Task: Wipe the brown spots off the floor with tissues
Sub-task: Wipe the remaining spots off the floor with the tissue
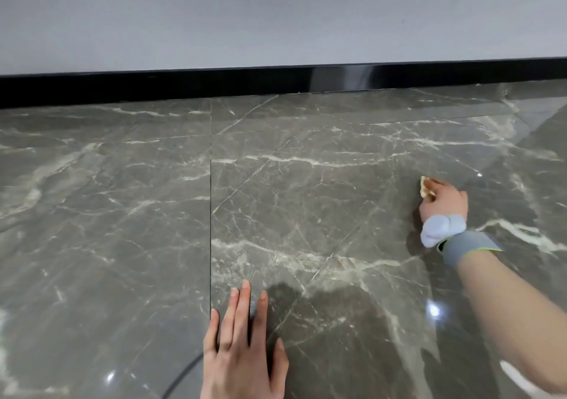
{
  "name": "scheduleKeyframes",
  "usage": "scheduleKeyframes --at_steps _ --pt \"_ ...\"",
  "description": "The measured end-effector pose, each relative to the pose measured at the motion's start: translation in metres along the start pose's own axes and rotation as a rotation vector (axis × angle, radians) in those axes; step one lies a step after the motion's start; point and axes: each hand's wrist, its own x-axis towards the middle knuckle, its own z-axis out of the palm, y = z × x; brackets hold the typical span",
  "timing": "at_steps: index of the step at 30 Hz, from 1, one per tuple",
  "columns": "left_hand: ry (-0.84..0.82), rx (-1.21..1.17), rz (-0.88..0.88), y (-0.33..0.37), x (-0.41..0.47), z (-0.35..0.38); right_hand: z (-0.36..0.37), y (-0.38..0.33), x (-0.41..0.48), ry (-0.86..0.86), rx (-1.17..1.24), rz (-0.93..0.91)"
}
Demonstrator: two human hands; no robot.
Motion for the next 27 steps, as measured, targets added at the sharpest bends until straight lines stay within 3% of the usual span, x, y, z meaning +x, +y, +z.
scheduleKeyframes --at_steps 1,3,6,9,12,15,18,20,21,23,27 --pt "-0.002 -0.003 0.002 0.001 0.002 0.0 -0.001 0.002 0.008 -0.069 -0.07 0.107" --pt "-0.004 -0.012 0.002 0.001 0.001 -0.001 0.009 -0.024 0.003 -0.131 -0.103 0.063" --pt "-0.005 -0.022 0.005 0.003 0.0 -0.003 0.038 -0.096 -0.029 -0.188 -0.075 -0.333" --pt "0.004 -0.033 0.01 0.001 0.0 -0.004 0.063 -0.173 -0.091 -0.357 -0.044 -0.702" --pt "0.002 -0.045 0.001 0.0 -0.001 -0.005 0.068 -0.192 -0.129 -0.507 0.055 -0.916" --pt "-0.035 -0.007 -0.007 0.002 0.0 -0.007 0.061 -0.131 -0.088 -0.369 0.166 -0.779" --pt "-0.054 0.017 -0.021 0.001 0.001 -0.01 0.04 -0.044 -0.019 -0.083 0.044 -0.252" --pt "-0.057 0.025 -0.026 0.001 0.001 -0.008 0.014 0.0 0.012 -0.062 -0.025 0.14" --pt "-0.058 0.025 -0.029 0.002 0.001 -0.008 0.005 0.005 0.018 -0.105 -0.062 0.232" --pt "-0.062 0.028 -0.024 0.002 0.001 -0.009 0.006 -0.018 0.022 -0.159 -0.102 0.151" --pt "-0.062 0.051 -0.012 0.005 -0.002 -0.012 0.049 -0.128 -0.023 -0.271 -0.016 -0.409"
